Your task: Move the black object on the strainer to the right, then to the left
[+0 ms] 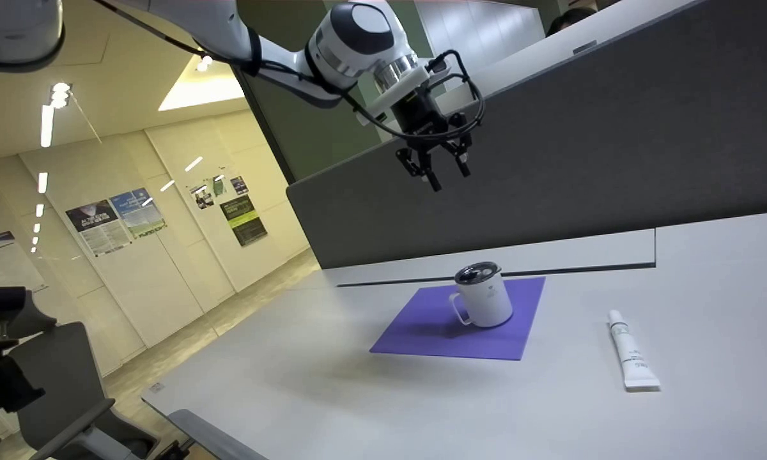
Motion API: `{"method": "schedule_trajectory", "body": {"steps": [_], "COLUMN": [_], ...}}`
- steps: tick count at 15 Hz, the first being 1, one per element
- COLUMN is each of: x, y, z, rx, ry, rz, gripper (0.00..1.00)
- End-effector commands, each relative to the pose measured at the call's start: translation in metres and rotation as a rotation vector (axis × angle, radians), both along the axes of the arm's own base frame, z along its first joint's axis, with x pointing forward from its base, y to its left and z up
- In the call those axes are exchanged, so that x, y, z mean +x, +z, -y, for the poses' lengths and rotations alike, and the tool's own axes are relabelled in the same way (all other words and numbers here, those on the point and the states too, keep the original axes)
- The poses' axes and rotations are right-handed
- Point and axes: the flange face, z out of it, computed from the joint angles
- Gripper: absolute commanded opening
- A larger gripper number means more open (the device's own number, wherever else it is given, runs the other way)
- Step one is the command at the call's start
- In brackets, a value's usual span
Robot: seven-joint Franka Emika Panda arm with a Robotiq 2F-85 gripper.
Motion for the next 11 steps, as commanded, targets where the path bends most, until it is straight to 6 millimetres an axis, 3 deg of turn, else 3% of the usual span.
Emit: {"method": "schedule_trajectory", "body": {"steps": [1, 3, 11], "x": [-0.001, -0.001, -0.002], "y": [0.008, 0.008, -0.002], "z": [0.002, 0.003, 0.004], "rx": [0.026, 0.029, 0.021], "ry": [0.000, -0.001, 0.005], "rz": [-0.004, -0.001, -0.019], "gripper": [0.94, 1.00, 0.99]}}
